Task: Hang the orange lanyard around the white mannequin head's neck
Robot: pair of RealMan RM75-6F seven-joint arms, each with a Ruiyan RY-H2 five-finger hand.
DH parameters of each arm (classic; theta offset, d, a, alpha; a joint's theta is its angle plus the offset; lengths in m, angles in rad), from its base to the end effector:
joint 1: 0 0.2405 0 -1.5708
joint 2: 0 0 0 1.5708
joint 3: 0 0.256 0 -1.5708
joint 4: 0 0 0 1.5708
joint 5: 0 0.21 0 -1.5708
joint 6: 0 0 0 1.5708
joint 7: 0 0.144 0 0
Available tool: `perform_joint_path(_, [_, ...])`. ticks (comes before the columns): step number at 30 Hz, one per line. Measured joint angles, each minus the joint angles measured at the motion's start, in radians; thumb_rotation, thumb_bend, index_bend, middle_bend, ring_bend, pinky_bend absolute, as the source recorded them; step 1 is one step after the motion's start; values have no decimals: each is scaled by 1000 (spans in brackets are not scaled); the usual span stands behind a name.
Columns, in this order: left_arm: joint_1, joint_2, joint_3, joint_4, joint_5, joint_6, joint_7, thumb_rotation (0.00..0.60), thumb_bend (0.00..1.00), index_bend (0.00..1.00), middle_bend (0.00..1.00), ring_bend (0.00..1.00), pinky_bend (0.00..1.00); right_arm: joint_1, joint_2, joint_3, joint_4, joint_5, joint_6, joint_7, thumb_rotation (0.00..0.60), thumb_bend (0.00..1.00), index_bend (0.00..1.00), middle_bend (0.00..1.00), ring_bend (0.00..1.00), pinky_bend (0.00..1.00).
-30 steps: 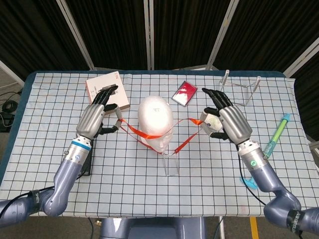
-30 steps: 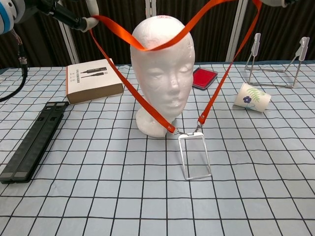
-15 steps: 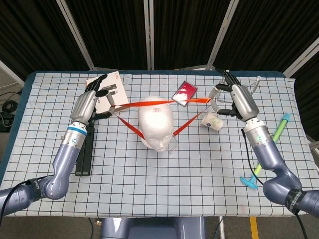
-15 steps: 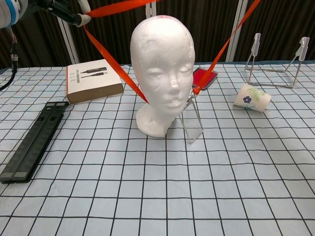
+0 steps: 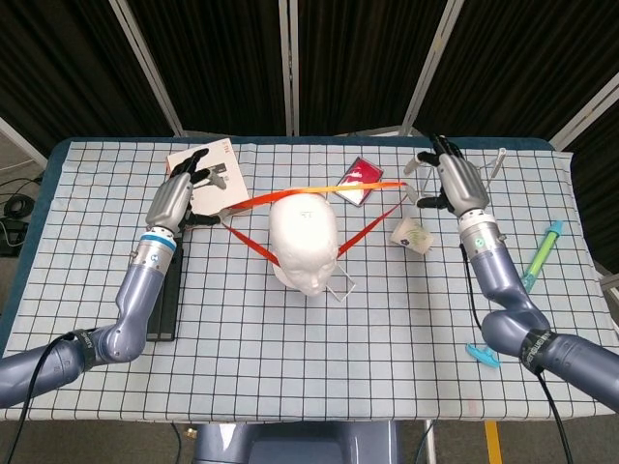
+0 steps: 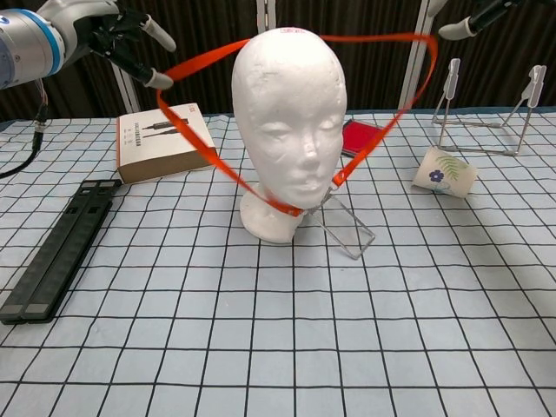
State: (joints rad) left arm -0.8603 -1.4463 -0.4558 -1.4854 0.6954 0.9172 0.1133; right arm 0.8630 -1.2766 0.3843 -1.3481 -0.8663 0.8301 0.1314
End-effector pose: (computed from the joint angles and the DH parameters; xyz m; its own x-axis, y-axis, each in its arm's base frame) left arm -0.1108 0.4247 0.0608 -0.0832 0.1962 0.9770 0.9931 -0.0646 0.0976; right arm -0.1492 -0.4538 0.1306 0.0148 -0.1091 0.9939 -0.9934 -0.1148 0.0022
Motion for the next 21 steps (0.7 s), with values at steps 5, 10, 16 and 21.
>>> perform_joint_path(5, [-15,-18,-3,60,6,-16,-34,600,0,0,0,0,0,25,-53,-10,75,23,23,-81,600,0,0,0,0,0])
perform_joint_path(10, [-6,-7,-4,67,47,-9,-62,600,0,0,0,0,0,22,-56,-15,81,11,49,-105,600,0,0,0,0,0])
perform_joint_path(16, [34,47,12,18,93,18,-77,600,0,0,0,0,0,-6,-12,-19,19,-5,77,-127,600,236,0,0,0,0])
perform_joint_path(21, [86,114,59,-36,153,80,-40,600,0,0,0,0,0,-59,61,-44,-65,-57,117,-145,600,806,0,0,0,0])
